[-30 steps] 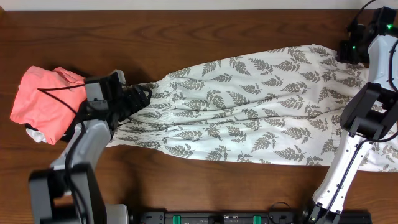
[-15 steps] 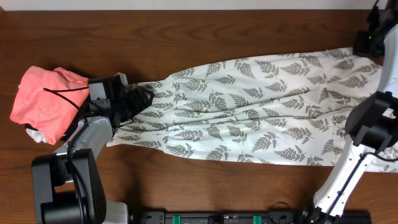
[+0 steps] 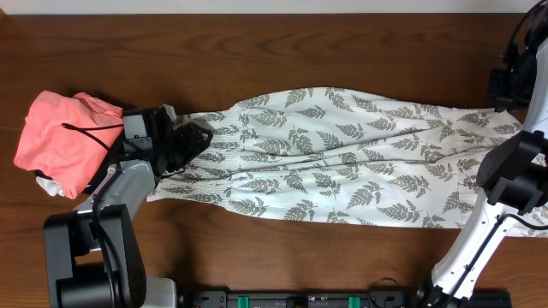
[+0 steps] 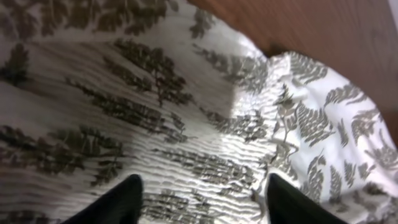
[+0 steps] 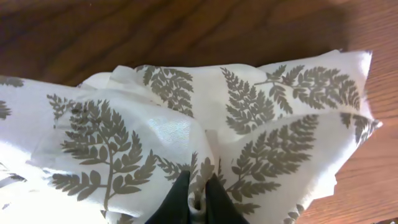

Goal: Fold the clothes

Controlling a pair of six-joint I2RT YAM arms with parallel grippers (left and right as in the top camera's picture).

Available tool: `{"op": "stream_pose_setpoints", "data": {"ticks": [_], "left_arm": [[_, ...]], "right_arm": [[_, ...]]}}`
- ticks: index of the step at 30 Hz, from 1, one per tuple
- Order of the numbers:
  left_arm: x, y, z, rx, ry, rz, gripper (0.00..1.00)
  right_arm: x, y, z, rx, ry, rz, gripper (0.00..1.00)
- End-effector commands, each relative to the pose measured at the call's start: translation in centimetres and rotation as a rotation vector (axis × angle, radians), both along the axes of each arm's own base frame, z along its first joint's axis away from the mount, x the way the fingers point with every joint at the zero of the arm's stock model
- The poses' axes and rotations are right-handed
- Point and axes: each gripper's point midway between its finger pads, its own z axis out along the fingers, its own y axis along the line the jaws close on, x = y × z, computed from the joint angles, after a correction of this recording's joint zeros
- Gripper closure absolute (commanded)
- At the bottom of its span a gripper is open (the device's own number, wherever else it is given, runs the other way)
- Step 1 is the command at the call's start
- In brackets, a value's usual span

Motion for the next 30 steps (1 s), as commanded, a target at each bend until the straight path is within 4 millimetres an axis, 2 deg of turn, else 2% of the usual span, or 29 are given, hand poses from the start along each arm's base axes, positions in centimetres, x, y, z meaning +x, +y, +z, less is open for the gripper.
{"op": "stream_pose_setpoints", "data": {"ticks": [1,6,8,12,15,19,24,30], "left_arm": [[0.0,-0.1,0.1,-0.016,0.007,-0.003,0.45],[0.1,-0.3,0.9,-0.029,-0.015,-0.012,0.45],[0.4,-0.2,1.6,-0.026,-0.036,-0.012,0.40],[1.3,-0.1,3.8,-0.016,-0.099,-0.012,0.40],[1.8,0.1,4.9,-0.008,-0.130,-0.010,0.39],[1.8,0.1,5.0,-0.005,-0.130,-0.008,0.39],[1.9,0.1,5.0,-0.004,-0.132,-0.008,0.39],[1.9,0.5,4.8,0.016,-0.128,0.008,0.39]], "right_arm": [[-0.5,-0.2,0.2,-0.011,0.009,-0.027,0.92],[-1.3,0.2,-1.0,0.009,0.056,-0.026,0.94],[-1.8,0.3,-1.6,0.019,0.083,-0.025,0.96],[-2.3,1.1,-2.5,0.063,0.110,-0.022,0.97],[-2.2,2.0,-2.6,0.113,0.099,-0.019,0.98],[-2.5,2.1,-2.4,0.116,0.102,-0.020,0.98],[-3.1,1.4,-1.4,0.098,0.085,-0.037,0.99],[-4.5,-1.3,0.3,0.076,0.045,-0.118,0.99]]}}
